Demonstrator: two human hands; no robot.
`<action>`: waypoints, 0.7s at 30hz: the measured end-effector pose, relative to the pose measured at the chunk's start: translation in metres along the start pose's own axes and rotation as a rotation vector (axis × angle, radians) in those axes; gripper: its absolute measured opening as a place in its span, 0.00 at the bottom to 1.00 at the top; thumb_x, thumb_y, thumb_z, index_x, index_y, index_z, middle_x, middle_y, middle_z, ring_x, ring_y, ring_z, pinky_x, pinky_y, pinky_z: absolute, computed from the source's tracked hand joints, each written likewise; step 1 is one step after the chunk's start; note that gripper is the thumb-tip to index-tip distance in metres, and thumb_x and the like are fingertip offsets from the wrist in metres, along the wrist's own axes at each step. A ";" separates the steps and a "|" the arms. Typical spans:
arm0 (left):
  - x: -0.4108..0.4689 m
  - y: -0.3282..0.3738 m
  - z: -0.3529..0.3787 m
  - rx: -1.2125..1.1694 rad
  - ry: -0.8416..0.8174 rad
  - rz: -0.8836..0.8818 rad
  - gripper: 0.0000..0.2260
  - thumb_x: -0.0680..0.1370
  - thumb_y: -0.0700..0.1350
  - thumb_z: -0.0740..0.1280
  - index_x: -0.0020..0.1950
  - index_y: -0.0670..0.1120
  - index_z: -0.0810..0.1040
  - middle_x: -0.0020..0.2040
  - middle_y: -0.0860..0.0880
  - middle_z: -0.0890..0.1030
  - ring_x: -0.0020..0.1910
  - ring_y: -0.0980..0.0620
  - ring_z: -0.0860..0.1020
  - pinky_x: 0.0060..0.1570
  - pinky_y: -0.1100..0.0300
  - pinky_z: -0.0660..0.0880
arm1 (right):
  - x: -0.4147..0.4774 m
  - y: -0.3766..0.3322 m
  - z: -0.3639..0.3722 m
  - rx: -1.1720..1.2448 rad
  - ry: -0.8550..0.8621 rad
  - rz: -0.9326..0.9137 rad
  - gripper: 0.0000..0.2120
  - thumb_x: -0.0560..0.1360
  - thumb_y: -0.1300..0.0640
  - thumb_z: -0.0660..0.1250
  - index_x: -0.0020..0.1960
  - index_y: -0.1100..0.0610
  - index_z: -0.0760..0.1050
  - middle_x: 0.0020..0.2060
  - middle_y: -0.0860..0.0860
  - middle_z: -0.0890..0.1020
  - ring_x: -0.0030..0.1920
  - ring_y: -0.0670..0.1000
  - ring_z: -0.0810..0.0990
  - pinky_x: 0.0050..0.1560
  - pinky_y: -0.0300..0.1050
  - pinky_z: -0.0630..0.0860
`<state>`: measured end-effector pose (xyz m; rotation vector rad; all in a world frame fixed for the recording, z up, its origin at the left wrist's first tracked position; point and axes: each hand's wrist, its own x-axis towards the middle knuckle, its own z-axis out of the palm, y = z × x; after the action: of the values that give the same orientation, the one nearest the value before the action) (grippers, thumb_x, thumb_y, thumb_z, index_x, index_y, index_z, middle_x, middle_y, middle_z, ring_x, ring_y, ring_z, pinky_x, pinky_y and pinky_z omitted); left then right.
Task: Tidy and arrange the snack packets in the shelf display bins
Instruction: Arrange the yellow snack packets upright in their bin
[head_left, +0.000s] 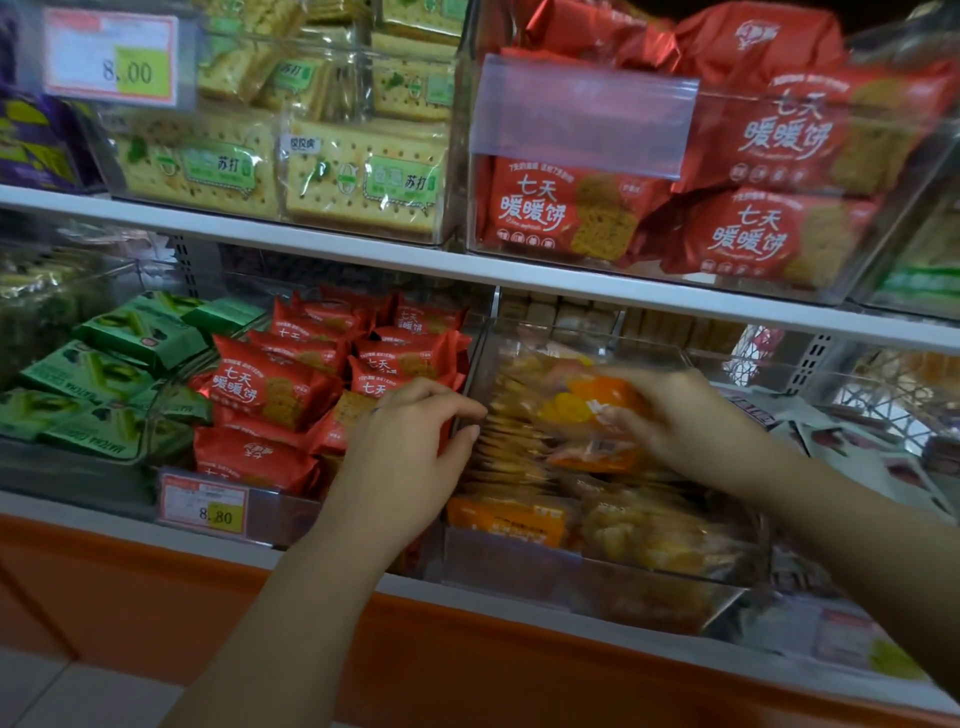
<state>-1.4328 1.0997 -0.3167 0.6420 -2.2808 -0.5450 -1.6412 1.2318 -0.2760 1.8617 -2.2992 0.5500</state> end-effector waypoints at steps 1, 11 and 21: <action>0.001 0.002 0.002 -0.006 0.006 0.013 0.08 0.77 0.45 0.66 0.55 0.52 0.80 0.51 0.58 0.74 0.55 0.56 0.72 0.55 0.56 0.71 | -0.008 -0.001 -0.004 0.003 0.012 -0.013 0.21 0.75 0.57 0.66 0.68 0.49 0.70 0.47 0.49 0.82 0.40 0.42 0.78 0.42 0.35 0.70; 0.005 0.040 0.037 -0.066 -0.330 0.115 0.21 0.77 0.46 0.67 0.69 0.54 0.70 0.64 0.58 0.71 0.63 0.59 0.69 0.64 0.62 0.68 | -0.062 0.007 -0.011 0.112 -0.107 0.014 0.22 0.71 0.51 0.72 0.60 0.34 0.69 0.49 0.31 0.74 0.46 0.30 0.74 0.51 0.28 0.72; 0.017 0.059 0.068 -0.010 -0.313 0.232 0.18 0.74 0.48 0.70 0.64 0.56 0.75 0.60 0.58 0.76 0.60 0.59 0.72 0.61 0.57 0.71 | -0.072 0.031 -0.018 0.351 -0.213 0.068 0.26 0.71 0.66 0.68 0.55 0.35 0.73 0.49 0.30 0.77 0.50 0.28 0.75 0.48 0.23 0.70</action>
<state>-1.5093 1.1501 -0.3215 0.2950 -2.5982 -0.5757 -1.6567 1.3099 -0.2894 2.0891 -2.5452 0.8524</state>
